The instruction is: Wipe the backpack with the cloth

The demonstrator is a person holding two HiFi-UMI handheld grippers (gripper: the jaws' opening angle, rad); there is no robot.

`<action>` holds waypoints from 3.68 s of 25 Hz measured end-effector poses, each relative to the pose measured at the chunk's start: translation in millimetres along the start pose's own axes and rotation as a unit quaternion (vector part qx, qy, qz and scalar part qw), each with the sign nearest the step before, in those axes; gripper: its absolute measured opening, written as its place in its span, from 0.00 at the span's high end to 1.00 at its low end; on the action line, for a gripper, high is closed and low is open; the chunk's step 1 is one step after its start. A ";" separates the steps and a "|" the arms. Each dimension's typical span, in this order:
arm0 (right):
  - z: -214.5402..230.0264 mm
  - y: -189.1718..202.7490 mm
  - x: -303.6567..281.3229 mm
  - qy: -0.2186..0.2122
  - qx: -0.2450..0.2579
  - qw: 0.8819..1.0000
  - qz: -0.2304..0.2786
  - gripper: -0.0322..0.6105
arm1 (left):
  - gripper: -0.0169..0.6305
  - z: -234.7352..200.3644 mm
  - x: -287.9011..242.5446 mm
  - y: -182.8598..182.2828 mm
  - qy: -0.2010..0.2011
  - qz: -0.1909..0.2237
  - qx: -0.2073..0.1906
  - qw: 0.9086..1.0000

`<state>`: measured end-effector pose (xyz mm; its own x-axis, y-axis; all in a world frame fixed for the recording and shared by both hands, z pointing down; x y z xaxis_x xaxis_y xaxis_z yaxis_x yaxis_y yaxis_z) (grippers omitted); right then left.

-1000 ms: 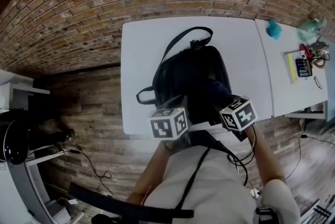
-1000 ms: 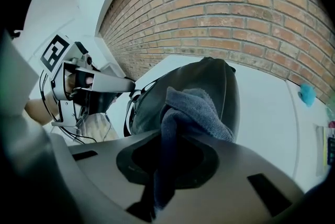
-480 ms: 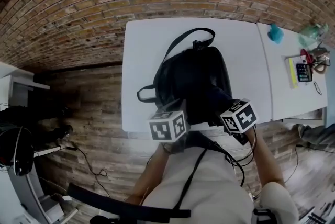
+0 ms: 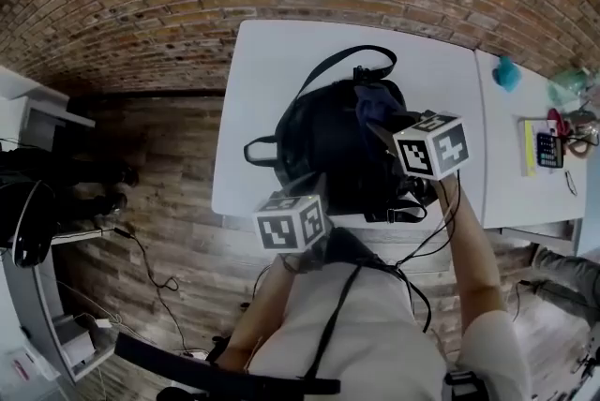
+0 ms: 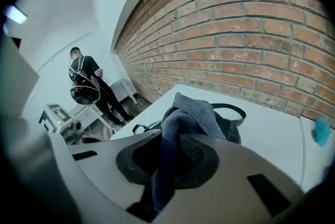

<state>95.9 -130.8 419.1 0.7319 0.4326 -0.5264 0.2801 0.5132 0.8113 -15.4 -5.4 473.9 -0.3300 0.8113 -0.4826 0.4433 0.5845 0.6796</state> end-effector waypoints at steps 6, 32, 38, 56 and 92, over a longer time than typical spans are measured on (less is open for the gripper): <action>29.3 -27.8 -61.5 0.036 -0.028 0.999 -0.027 0.89 | 0.97 -8.9 7.5 -10.1 0.005 0.005 -0.005 1.000; 30.6 29.5 -55.9 0.134 -0.061 0.985 -0.095 0.89 | 0.97 -40.6 9.4 -50.0 0.063 -0.007 -0.025 0.998; 10.5 41.8 -41.4 0.130 -0.044 0.986 -0.096 0.89 | 0.97 -39.5 11.5 -47.0 0.065 -0.009 -0.024 0.998; -30.5 104.0 -8.6 0.126 -0.047 0.980 -0.147 0.89 | 0.97 -42.5 14.0 -46.2 0.064 -0.010 -0.022 0.998; -28.0 1.2 -35.9 0.035 -0.095 0.994 -0.035 0.89 | 0.97 -64.6 21.7 -52.9 0.043 0.010 0.002 0.999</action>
<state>52.6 -124.9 431.8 0.6682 0.4381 -0.6013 0.2016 0.6713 0.7132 -99.8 -19.4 463.2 -0.3916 0.8187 -0.4201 0.4542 0.5690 0.6855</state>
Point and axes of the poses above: the fingertips, and each gripper's own axes: x backward along the fingers, z to its right, y out of its underside, the point moved 4 cm from there along x, backward along the fingers, and after that the axes turned 13 degrees about z, right-handed, at the moved point
